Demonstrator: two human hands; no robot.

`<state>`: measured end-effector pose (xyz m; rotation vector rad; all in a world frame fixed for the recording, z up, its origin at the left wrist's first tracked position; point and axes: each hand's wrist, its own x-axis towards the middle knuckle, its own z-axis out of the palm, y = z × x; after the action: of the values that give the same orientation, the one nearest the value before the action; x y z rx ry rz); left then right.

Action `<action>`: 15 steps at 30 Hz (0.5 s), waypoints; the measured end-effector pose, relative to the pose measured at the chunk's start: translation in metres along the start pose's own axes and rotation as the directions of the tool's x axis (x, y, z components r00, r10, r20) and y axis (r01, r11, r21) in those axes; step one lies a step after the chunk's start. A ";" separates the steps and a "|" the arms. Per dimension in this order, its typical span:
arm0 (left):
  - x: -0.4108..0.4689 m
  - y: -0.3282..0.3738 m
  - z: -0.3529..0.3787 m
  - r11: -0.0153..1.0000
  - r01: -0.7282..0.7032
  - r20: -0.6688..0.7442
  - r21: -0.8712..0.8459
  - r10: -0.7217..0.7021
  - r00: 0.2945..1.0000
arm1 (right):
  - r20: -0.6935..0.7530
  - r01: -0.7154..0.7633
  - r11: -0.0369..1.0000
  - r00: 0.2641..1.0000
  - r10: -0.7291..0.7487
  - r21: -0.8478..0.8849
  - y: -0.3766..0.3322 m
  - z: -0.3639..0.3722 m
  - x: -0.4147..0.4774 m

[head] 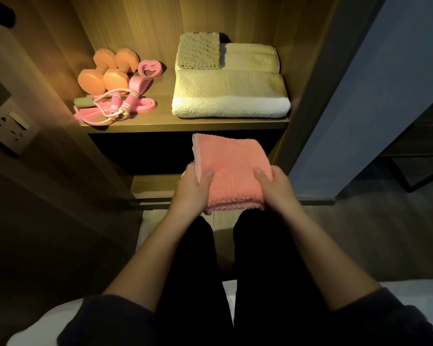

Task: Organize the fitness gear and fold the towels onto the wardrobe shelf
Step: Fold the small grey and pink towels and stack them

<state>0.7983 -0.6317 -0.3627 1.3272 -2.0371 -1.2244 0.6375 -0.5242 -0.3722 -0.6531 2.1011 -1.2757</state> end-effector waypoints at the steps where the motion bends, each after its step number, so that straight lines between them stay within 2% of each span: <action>1: 0.004 0.003 0.003 1.000 -0.016 -0.029 0.006 0.017 0.999 | -0.088 0.105 0.992 0.990 -0.111 -0.071 -0.001 -0.001 0.003; 3: 0.016 0.012 0.006 0.999 -0.040 -0.069 -0.015 0.039 0.997 | -0.172 0.217 0.972 0.958 -0.230 -0.088 -0.006 -0.006 0.013; 6: 0.037 0.025 0.006 0.987 -0.059 -0.027 -0.148 0.055 0.998 | -0.230 0.307 0.951 0.923 -0.307 -0.040 -0.014 -0.014 0.033; 8: 0.051 0.031 0.007 0.972 -0.077 0.010 -0.221 0.081 0.997 | -0.224 0.328 0.945 0.920 -0.321 -0.006 -0.019 -0.019 0.050; 11: 0.081 0.043 0.013 0.969 -0.118 0.025 -0.217 0.126 0.992 | -0.198 0.321 0.946 0.931 -0.307 0.038 -0.033 -0.030 0.083; 15: 0.139 0.071 0.021 0.964 -0.085 0.048 -0.251 0.100 0.994 | -0.162 0.280 0.957 0.951 -0.265 0.080 -0.057 -0.045 0.136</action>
<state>0.6823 -0.7337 -0.3299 1.0783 -1.8880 -1.4379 0.5163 -0.6120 -0.3358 -0.8483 2.1000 -1.6193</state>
